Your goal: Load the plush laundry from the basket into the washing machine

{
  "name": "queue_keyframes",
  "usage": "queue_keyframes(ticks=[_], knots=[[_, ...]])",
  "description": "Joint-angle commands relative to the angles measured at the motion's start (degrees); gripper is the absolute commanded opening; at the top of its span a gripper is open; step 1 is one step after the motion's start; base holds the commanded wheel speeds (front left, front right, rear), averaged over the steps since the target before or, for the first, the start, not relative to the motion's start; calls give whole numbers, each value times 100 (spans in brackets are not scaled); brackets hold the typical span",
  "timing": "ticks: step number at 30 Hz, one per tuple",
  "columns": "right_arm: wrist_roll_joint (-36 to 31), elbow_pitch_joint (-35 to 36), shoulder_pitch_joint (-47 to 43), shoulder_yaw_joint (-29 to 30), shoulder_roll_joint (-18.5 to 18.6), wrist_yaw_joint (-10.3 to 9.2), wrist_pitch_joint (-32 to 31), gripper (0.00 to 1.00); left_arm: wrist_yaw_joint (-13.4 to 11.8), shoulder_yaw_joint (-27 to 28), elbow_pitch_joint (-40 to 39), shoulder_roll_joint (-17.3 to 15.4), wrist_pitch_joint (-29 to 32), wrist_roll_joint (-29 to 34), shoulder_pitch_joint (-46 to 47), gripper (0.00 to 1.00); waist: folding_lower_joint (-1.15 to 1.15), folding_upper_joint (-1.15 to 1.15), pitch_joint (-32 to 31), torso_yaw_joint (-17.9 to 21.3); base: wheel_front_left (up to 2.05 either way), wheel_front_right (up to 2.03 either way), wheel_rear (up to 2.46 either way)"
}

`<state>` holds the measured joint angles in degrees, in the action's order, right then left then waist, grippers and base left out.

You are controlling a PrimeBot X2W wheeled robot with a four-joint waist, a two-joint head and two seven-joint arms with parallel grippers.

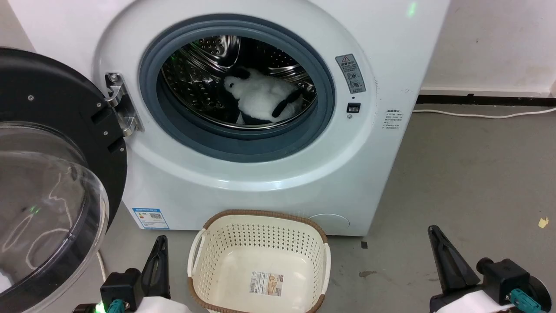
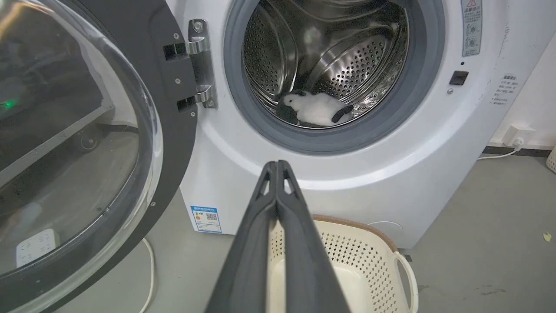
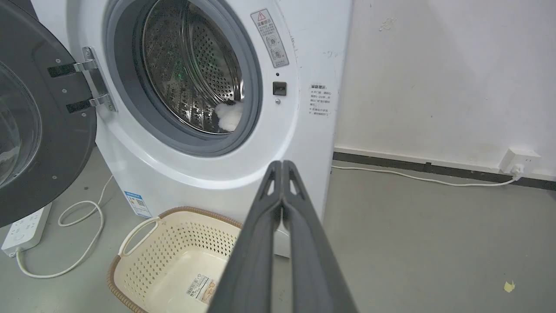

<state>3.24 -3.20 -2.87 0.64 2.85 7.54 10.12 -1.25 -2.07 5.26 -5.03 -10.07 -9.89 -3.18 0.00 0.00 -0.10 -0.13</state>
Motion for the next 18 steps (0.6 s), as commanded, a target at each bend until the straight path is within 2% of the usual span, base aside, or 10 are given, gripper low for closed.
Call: queue_keyframes(ticks=[1,18], knots=[[-50,37,86,-12,1,-2,-26,0,24,21,-46,8,26,61,94,0,0,0,0,0,0,0,0],[-105,95,127,-22,1,-3,-226,0,45,59,-144,50,225,250,139,0,0,0,2,3,0,0,0]])
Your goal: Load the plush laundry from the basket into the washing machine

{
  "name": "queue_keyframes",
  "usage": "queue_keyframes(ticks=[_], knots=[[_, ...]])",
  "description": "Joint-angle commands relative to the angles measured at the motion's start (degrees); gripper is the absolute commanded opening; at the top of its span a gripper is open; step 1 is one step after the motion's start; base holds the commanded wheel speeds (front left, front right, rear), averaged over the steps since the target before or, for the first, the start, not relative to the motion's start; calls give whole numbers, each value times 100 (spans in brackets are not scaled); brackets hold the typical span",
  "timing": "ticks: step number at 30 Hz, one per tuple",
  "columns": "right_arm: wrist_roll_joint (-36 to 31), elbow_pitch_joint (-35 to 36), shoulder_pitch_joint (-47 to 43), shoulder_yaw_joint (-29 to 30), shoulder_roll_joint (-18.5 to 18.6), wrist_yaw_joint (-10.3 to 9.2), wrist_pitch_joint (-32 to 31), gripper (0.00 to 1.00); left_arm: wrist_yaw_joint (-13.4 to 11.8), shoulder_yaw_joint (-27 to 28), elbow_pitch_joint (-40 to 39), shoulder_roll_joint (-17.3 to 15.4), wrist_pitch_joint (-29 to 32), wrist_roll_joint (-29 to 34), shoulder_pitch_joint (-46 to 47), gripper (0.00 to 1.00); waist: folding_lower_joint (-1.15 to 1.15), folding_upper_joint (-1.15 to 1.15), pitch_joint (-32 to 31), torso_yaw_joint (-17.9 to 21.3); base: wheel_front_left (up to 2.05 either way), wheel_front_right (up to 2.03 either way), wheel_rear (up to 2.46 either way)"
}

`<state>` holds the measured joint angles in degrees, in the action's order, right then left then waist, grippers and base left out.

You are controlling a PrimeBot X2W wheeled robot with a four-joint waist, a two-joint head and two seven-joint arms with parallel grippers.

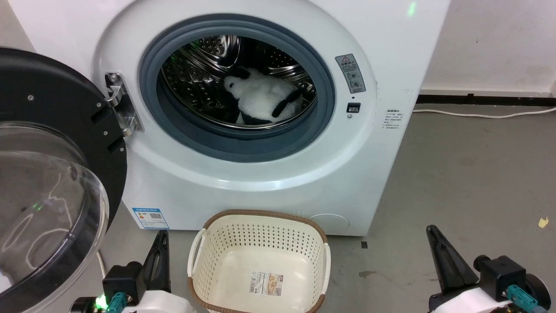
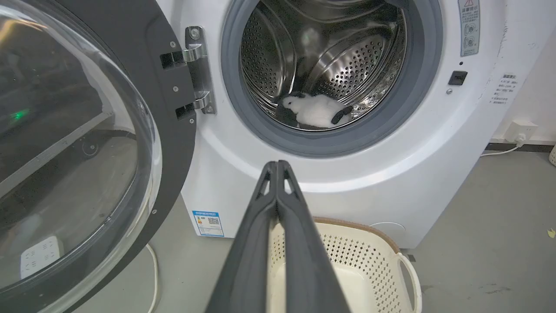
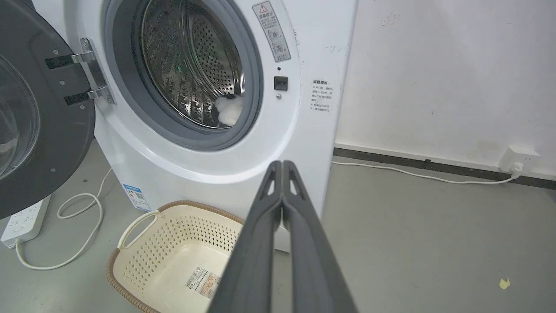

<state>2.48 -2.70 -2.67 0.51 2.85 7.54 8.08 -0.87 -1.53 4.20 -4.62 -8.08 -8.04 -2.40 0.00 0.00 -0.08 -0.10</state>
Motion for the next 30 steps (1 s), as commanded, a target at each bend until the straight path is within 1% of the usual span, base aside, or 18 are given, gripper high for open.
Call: queue_keyframes(ticks=[1,30], knots=[[-33,48,109,-10,1,-3,-33,0,8,7,-44,12,38,75,63,0,0,0,0,0,0,0,0],[-131,149,181,-29,2,-4,-387,0,44,74,-216,86,389,408,144,0,0,0,4,5,0,0,0]])
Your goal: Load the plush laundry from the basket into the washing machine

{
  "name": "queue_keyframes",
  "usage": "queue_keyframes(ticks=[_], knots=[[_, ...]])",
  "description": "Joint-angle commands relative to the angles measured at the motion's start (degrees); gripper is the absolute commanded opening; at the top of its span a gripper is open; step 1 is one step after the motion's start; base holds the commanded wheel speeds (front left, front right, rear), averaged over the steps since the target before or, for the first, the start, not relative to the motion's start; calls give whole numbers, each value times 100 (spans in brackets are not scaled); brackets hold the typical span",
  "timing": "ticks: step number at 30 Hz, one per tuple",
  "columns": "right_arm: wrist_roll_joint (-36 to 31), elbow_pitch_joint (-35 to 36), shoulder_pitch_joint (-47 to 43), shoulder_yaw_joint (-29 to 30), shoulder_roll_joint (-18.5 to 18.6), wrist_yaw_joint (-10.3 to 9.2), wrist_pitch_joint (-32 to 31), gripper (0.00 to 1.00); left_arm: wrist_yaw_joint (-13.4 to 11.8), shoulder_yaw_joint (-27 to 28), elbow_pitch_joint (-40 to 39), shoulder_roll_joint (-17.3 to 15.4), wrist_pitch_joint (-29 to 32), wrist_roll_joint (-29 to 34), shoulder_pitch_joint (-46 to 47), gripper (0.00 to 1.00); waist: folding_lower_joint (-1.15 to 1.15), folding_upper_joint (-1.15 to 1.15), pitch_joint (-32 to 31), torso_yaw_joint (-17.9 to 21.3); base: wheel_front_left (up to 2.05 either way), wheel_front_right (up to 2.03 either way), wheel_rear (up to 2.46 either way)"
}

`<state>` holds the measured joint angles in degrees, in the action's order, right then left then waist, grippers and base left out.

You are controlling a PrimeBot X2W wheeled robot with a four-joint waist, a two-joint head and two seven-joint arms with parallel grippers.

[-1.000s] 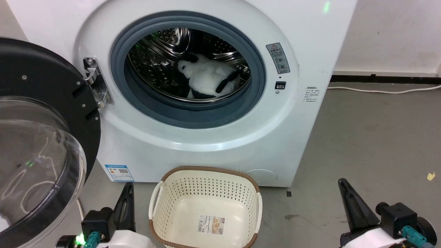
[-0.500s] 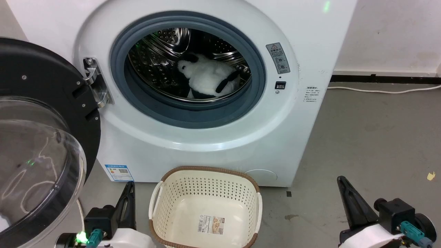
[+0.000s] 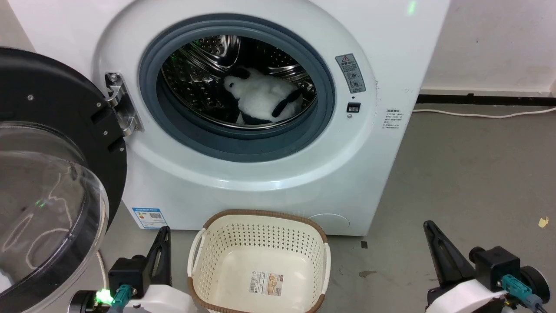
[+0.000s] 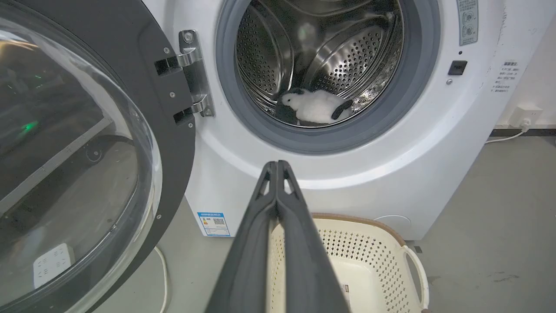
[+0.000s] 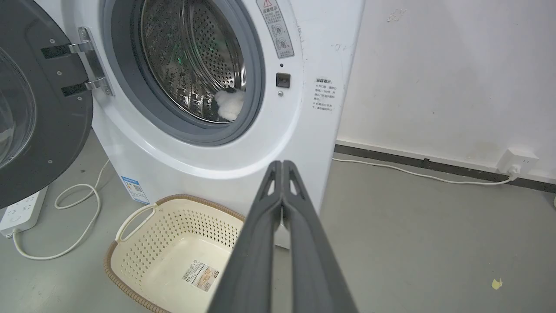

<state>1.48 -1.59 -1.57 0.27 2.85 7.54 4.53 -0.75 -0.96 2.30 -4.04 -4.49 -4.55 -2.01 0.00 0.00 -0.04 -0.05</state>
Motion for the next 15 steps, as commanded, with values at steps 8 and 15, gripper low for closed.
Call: queue_keyframes(ticks=[8,15], knots=[[-64,72,95,-11,2,-4,-150,0,44,39,-83,52,147,170,132,0,0,0,1,1,0,0,0],[-86,95,112,-15,2,-5,-232,0,53,55,-123,70,229,247,150,0,0,0,2,3,0,0,0]])
